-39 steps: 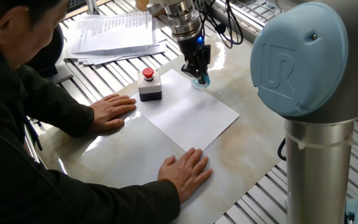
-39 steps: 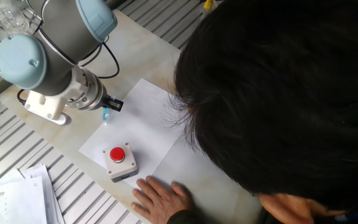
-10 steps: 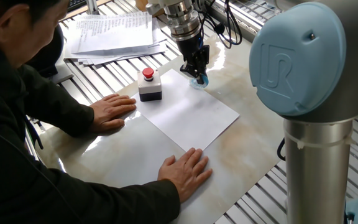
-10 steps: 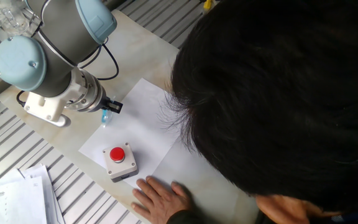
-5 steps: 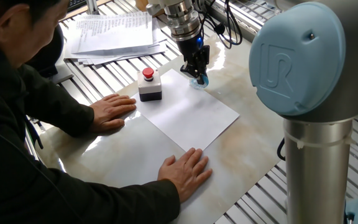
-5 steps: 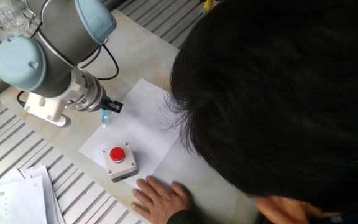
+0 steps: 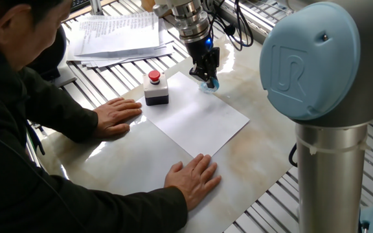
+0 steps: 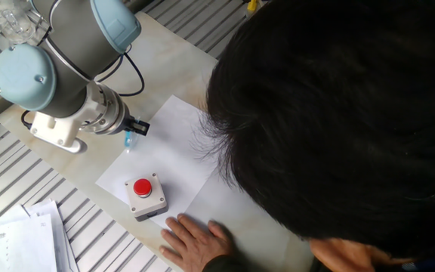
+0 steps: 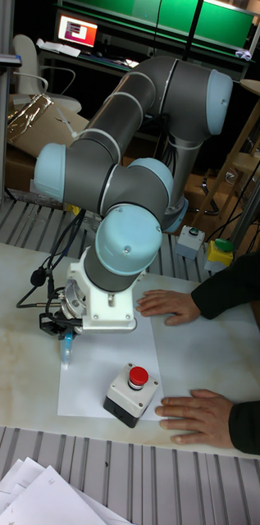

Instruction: Use the correction tape on paper

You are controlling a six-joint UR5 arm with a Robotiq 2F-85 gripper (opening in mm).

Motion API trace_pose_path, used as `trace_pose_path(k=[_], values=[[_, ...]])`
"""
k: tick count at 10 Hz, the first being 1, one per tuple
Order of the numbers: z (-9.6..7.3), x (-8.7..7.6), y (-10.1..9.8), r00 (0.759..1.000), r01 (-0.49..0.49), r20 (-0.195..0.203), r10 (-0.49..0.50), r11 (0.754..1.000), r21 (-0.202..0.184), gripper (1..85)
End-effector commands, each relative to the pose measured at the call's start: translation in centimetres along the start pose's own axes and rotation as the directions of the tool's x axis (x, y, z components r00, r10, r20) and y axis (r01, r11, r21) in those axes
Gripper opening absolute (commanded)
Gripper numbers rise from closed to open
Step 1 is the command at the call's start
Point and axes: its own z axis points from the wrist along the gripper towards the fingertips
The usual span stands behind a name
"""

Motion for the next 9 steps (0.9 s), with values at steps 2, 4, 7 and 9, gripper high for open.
trace_pose_path(k=[2, 4, 7, 9], values=[[0.04, 0.05, 0.24, 1.000, -0.001, 0.004, 0.001, 1.000, -0.014, 1.7], [0.02, 0.25, 0.25, 1.000, 0.000, -0.002, 0.000, 1.000, -0.014, 1.7], [0.08, 0.52, 0.18, 1.000, 0.008, -0.010, -0.008, 1.000, -0.014, 1.7], [0.06, 0.76, 0.12, 1.000, 0.014, -0.017, -0.014, 1.000, -0.012, 1.7]])
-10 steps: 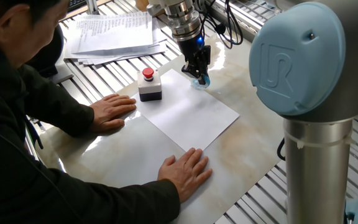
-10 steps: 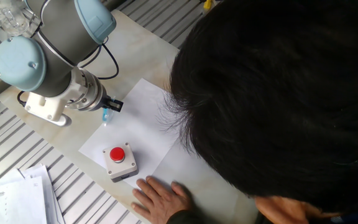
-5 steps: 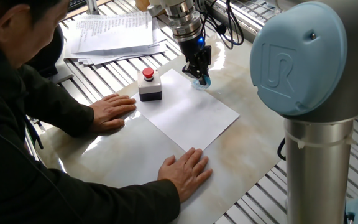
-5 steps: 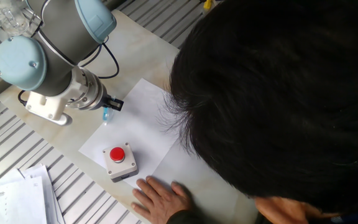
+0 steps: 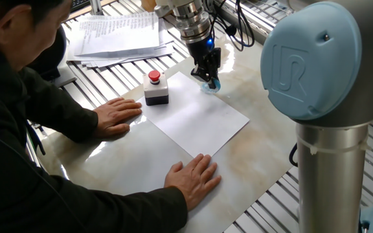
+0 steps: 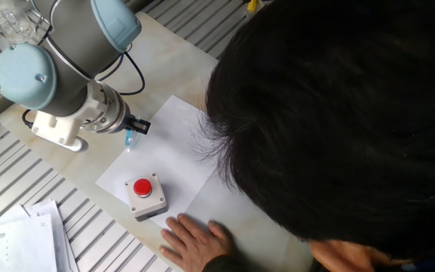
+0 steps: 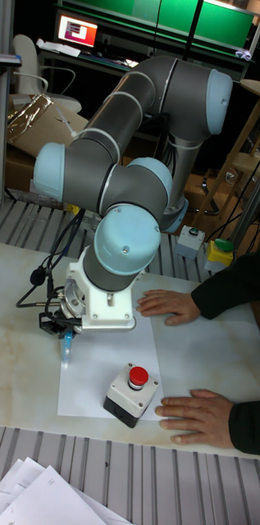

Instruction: Use the correction tape on paper

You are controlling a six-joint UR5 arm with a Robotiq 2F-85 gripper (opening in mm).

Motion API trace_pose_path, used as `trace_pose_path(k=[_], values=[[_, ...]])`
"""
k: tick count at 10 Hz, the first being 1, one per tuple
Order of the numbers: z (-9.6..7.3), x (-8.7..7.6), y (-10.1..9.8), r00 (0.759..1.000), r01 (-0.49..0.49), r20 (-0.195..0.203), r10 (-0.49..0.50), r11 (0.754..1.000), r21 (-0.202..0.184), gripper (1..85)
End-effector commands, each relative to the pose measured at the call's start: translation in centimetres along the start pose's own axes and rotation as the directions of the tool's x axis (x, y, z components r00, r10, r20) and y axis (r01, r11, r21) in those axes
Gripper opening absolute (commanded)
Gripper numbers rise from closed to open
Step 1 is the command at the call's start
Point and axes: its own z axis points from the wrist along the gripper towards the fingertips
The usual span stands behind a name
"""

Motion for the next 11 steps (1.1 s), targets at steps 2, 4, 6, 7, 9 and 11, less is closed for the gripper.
trace_pose_path(k=[2, 4, 6, 7, 9, 11], values=[[0.1, 0.6, 0.2, 1.000, 0.015, -0.005, -0.015, 1.000, -0.016, 1.7], [0.0, 0.8, 0.3, 1.000, 0.013, -0.010, -0.013, 1.000, -0.021, 1.7], [-0.3, 1.2, 0.3, 1.000, 0.011, -0.014, -0.011, 1.000, -0.018, 1.7], [-0.6, 1.3, 0.3, 1.000, 0.008, -0.011, -0.008, 1.000, -0.017, 1.7], [-2.0, 1.6, 1.3, 1.000, -0.019, -0.001, 0.019, 0.999, -0.037, 1.7], [-3.2, 0.4, 3.5, 0.996, -0.064, 0.057, 0.071, 0.992, -0.107, 1.7]])
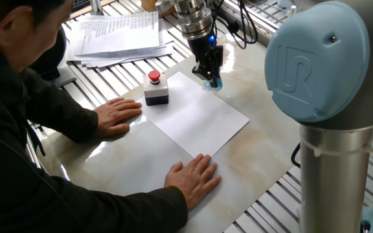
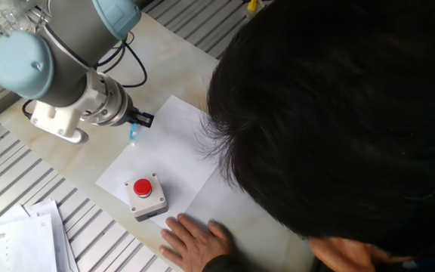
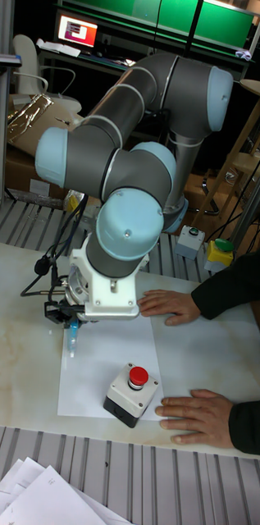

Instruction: Use the correction tape on paper

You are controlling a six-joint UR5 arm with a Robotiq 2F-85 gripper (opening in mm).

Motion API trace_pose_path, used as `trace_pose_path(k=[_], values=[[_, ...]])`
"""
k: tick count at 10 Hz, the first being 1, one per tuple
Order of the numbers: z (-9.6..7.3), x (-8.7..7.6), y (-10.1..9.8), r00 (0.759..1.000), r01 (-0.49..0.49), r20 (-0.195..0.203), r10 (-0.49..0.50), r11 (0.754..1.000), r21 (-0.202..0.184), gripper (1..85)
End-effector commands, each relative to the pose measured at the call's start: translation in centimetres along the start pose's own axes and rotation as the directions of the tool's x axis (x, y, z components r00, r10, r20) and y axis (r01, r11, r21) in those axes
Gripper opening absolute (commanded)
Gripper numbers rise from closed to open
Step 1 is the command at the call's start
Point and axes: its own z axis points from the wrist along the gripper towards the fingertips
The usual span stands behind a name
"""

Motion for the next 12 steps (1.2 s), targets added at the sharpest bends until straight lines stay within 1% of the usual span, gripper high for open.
trace_pose_path(k=[1, 2, 3, 5, 7, 9, 10, 11, 12], values=[[-1.9, -2.0, 3.0, 0.993, -0.054, 0.103, 0.064, 0.994, -0.098, 1.7], [-2.3, -3.1, 3.9, 0.986, -0.074, 0.138, 0.092, 0.989, -0.128, 1.7], [-2.6, -4.1, 4.4, 0.980, -0.088, 0.166, 0.110, 0.986, -0.139, 1.7], [-2.3, -5.1, 3.9, 0.975, -0.090, 0.194, 0.111, 0.989, -0.115, 1.7], [-2.1, -5.6, 3.6, 0.973, -0.081, 0.206, 0.100, 0.992, -0.096, 1.7], [-1.9, -5.8, 3.4, 0.974, -0.073, 0.207, 0.088, 0.994, -0.082, 3.7], [-1.8, -5.4, 3.2, 0.978, -0.078, 0.190, 0.091, 0.994, -0.072, 1.7], [-1.7, -4.9, 2.3, 0.981, -0.067, 0.179, 0.073, 0.997, -0.044, 1.7], [-1.5, -4.0, 1.4, 0.986, -0.050, 0.160, 0.053, 0.999, -0.020, 1.7]])
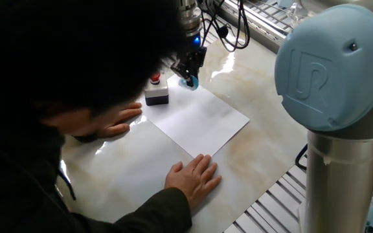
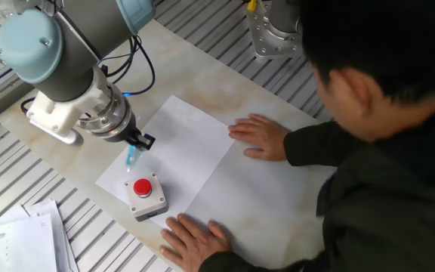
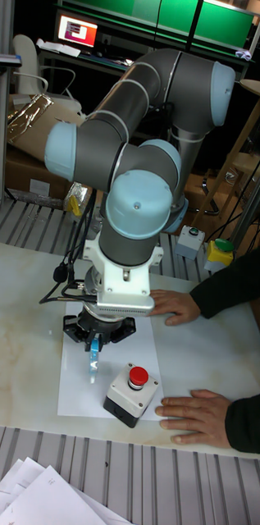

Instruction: Use the correction tape on paper

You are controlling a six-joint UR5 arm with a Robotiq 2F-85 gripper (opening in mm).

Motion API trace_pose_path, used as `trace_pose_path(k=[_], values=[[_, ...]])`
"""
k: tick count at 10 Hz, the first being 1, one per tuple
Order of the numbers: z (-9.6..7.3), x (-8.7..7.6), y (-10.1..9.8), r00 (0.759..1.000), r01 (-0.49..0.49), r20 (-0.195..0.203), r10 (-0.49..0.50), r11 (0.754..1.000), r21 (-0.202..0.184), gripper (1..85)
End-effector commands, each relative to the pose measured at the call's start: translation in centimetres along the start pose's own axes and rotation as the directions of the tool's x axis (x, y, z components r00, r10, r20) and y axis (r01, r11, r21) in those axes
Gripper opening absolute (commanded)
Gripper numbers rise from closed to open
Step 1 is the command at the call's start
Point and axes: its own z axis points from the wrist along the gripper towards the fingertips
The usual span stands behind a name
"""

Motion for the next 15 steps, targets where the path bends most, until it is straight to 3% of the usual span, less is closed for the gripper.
trace_pose_path(k=[1, 4, 6, 7, 10, 12, 15], values=[[-0.3, 1.9, -2.1, 0.998, 0.045, -0.053, -0.043, 0.998, 0.039, 1.7], [0.3, 4.5, -2.5, 0.996, 0.035, -0.088, -0.035, 0.999, -0.001, 1.7], [0.3, 6.3, -3.5, 0.986, 0.022, -0.166, -0.017, 0.999, 0.032, 1.7], [0.7, 6.7, -3.8, 0.983, 0.026, -0.182, -0.020, 0.999, 0.032, 1.7], [1.2, 6.2, -3.5, 0.985, 0.004, -0.172, -0.002, 1.000, 0.013, 1.7], [1.5, 5.7, -4.1, 0.985, 0.019, -0.174, -0.013, 0.999, 0.035, 1.7], [1.9, 5.3, -4.2, 0.985, 0.024, -0.170, -0.017, 0.999, 0.037, 1.7]])
